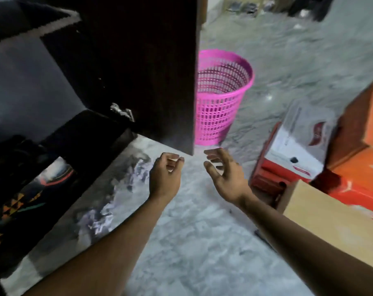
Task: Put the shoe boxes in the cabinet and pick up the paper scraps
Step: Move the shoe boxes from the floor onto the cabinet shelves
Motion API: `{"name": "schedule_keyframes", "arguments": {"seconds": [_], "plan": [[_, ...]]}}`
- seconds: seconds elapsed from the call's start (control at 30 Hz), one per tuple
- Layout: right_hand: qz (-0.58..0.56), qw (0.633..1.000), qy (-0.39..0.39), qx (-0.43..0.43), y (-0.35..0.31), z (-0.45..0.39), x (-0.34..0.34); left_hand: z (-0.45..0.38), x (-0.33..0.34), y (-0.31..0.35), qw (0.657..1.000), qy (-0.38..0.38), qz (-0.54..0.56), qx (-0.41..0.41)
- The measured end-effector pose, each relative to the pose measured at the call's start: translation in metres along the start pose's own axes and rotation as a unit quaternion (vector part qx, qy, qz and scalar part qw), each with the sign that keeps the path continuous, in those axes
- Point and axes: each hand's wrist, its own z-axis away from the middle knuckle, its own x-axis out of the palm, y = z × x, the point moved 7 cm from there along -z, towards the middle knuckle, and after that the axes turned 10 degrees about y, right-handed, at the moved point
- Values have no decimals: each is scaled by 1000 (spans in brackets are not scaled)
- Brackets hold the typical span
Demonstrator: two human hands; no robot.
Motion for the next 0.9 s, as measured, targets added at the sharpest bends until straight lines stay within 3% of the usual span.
{"name": "schedule_keyframes", "arguments": {"seconds": [0.17,0.33,0.43,0.53,0.6,0.7,0.8,0.9], "plan": [[50,993,99,29,36,51,-127,84,98,46,984,-170,-2,52],[114,962,236,79,66,117,-236,155,168,75,955,-287,-2,71],[152,917,340,146,97,175,-295,198,195,74,934,-354,-8,42],[195,846,422,262,135,237,-338,227,210,65,920,-389,-28,31],[186,811,422,360,160,269,-348,231,213,58,919,-390,-46,19],[99,799,362,470,192,293,-332,230,214,50,921,-381,-85,13],[100,811,337,467,190,290,-313,231,209,49,918,-387,-89,13],[118,830,336,430,171,277,-297,220,190,48,934,-344,-99,-1]]}}
